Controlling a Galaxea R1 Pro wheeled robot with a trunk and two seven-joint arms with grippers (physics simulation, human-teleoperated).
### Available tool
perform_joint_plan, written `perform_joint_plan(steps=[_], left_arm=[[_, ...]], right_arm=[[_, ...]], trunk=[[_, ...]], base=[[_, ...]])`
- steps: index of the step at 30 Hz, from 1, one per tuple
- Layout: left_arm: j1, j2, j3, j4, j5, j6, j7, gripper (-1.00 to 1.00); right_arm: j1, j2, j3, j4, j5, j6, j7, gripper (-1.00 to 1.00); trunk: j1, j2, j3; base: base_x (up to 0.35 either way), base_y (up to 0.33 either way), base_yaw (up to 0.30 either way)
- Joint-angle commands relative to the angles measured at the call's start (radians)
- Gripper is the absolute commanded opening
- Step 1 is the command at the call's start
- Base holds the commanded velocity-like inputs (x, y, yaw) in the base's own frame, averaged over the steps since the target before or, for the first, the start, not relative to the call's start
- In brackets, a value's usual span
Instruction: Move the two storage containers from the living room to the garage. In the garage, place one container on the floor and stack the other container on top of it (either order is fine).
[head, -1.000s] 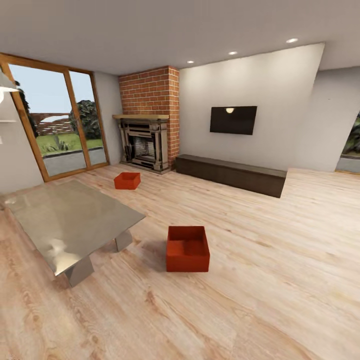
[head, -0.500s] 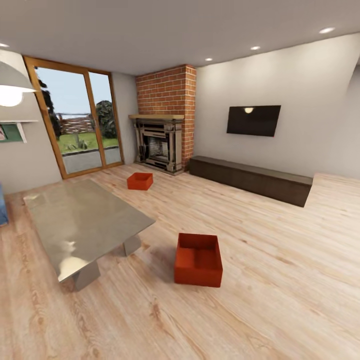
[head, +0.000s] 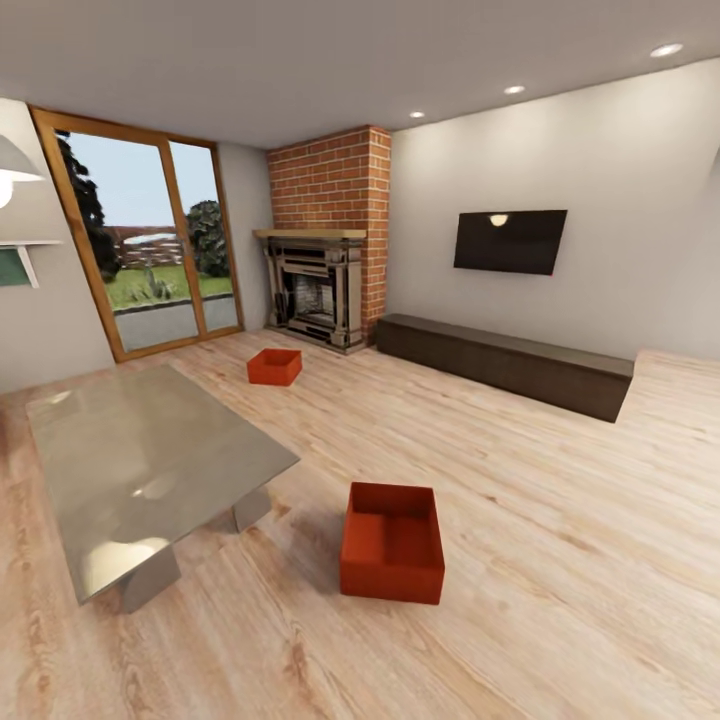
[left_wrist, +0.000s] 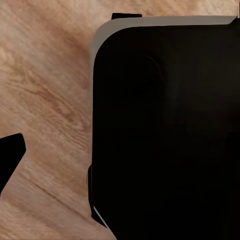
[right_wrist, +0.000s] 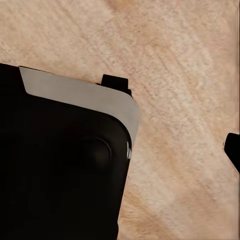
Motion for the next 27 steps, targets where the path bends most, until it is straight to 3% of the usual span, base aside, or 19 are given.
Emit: perform_joint_plan(steps=[1,27], left_arm=[[0.000,0.000,0.002,-0.001,0.002,-0.001,0.002,1.00],[0.000,0.001,0.002,-0.001,0.002,-0.001,0.002,1.00]], right_arm=[[0.000,0.001,0.008,0.002,-0.010,-0.004,0.006,1.00],[-0.001,0.001,0.007,0.002,-0.010,-0.004,0.005,1.00]], trunk=[[0.001,0.000,-0.001],[0.001,0.000,-0.001]], base=[[0.316,-0.097,0.000],[0.315,-0.097,0.000]])
